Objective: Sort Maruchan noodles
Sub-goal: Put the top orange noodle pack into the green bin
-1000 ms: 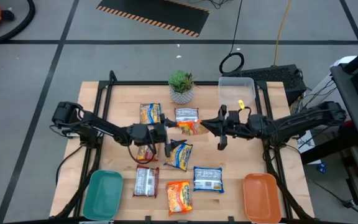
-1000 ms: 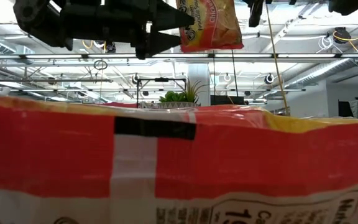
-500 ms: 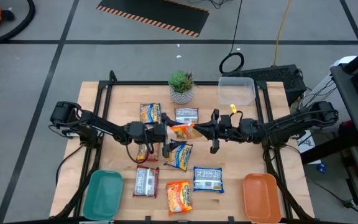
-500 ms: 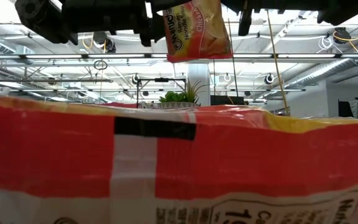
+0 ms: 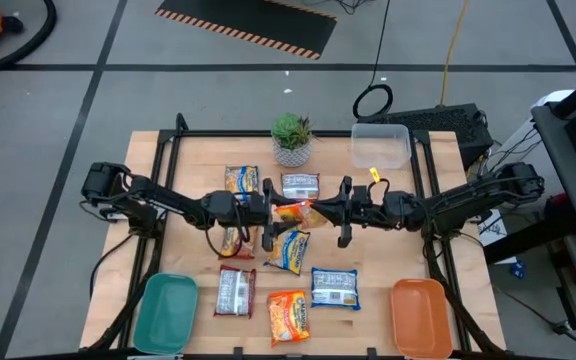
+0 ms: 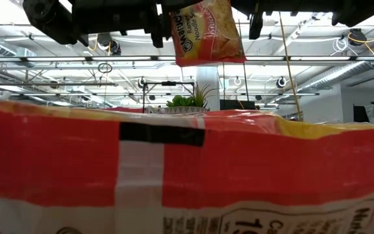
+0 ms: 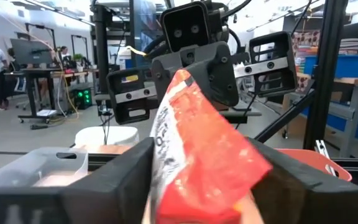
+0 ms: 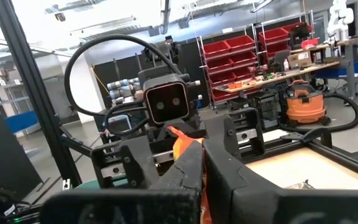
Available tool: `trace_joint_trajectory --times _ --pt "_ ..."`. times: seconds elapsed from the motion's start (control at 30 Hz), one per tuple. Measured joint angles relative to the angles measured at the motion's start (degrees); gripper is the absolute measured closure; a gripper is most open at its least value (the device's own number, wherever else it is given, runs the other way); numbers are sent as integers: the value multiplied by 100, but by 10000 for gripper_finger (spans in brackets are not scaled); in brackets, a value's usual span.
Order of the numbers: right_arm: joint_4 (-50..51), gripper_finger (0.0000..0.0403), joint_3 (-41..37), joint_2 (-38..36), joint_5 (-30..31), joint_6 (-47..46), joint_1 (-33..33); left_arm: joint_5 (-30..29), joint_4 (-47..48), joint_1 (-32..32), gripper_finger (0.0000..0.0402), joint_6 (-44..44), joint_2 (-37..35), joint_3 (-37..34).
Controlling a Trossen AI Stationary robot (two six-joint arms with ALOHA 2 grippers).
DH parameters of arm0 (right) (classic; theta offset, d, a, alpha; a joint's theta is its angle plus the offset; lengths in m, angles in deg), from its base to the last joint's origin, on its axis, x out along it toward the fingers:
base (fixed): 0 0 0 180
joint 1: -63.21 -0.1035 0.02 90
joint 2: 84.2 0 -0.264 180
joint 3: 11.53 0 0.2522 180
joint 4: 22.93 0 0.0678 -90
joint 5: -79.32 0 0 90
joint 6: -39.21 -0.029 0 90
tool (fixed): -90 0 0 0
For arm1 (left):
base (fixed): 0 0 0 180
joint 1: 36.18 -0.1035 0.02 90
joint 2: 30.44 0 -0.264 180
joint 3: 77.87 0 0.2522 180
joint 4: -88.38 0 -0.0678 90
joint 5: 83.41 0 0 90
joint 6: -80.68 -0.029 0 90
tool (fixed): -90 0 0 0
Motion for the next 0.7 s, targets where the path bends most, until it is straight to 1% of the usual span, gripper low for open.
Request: trace_joint_trajectory --times 0.2,0.3,0.37,0.5,0.63,0.7 --pt "1 399 0 0 -43 1 0 -13 -2 64 257 -1 0 0" --pt "-1 389 0 0 -38 23 0 -11 -2 70 284 -26 0 -1" --pt "-2 379 0 -7 -38 47 -2 54 -2 70 290 -33 0 -2" --pt "-44 347 0 -72 -34 146 0 261 -4 70 288 22 0 -1" --pt "95 295 -2 -322 -3 153 0 572 189 72 287 179 -186 0" --pt "378 266 -2 -548 -5 149 0 634 599 85 287 150 -384 -2"
